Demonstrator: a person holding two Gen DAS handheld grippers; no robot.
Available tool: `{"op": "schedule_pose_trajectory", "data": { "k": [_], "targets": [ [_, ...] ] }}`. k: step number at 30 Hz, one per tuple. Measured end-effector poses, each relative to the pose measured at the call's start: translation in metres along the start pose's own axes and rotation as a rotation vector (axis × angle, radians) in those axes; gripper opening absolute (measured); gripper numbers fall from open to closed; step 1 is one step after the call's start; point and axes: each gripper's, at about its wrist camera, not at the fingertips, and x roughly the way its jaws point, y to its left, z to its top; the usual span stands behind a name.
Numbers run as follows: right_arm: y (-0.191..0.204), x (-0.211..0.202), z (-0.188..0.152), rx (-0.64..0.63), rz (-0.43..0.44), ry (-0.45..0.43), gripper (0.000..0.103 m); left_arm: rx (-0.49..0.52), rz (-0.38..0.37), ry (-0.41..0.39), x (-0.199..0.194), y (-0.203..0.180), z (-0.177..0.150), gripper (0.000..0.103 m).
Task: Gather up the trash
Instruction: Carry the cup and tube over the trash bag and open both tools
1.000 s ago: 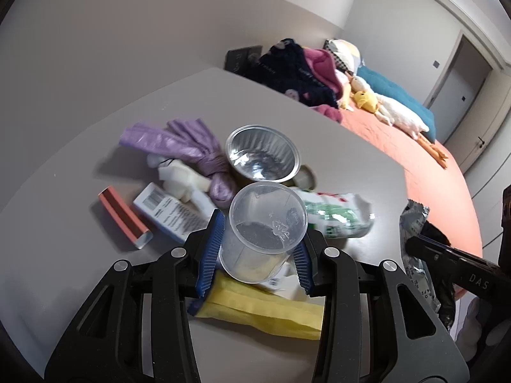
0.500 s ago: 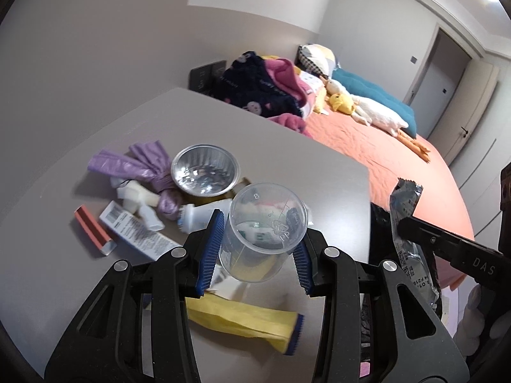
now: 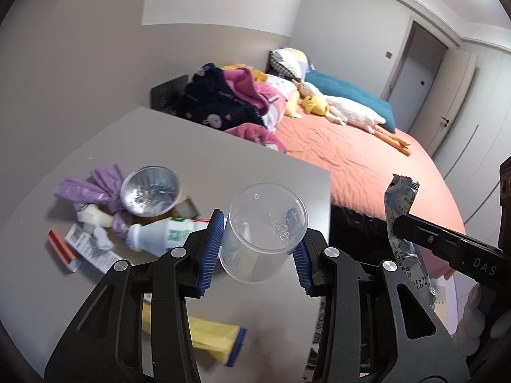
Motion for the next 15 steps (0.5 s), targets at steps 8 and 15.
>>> {"op": "schedule_pose_trajectory", "data": {
  "k": [8, 15],
  "targets": [
    [-0.024, -0.024, 0.001, 0.034, -0.034, -0.038, 0.013, 0.05, -0.053, 0.001, 0.008, -0.031, 0.005, 0.041],
    [-0.041, -0.04, -0.001, 0.068, -0.051, -0.063, 0.013, 0.077, -0.095, 0.006, 0.012, -0.05, 0.007, 0.041]
  ]
}}
